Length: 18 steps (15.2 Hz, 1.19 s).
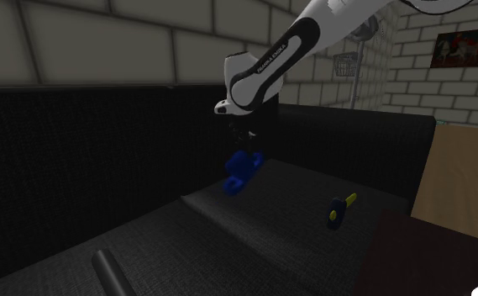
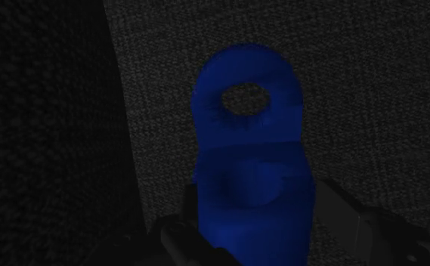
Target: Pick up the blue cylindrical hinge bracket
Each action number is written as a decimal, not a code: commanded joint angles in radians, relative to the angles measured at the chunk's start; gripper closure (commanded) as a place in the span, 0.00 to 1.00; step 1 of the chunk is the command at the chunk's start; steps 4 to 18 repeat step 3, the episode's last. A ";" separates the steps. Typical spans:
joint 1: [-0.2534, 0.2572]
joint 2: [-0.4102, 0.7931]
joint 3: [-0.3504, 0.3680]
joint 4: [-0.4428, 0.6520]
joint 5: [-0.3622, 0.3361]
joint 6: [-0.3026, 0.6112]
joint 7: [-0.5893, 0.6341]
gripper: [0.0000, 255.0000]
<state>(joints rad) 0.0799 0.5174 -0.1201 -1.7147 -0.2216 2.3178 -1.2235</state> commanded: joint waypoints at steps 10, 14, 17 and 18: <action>0.000 -0.019 0.000 0.003 0.001 -0.021 -0.005 1.00; 0.000 -0.019 0.000 0.003 0.001 -0.021 -0.005 1.00; 0.000 -0.019 0.000 0.003 0.001 -0.021 -0.005 1.00; 0.000 -0.019 0.000 0.003 0.001 -0.021 -0.005 1.00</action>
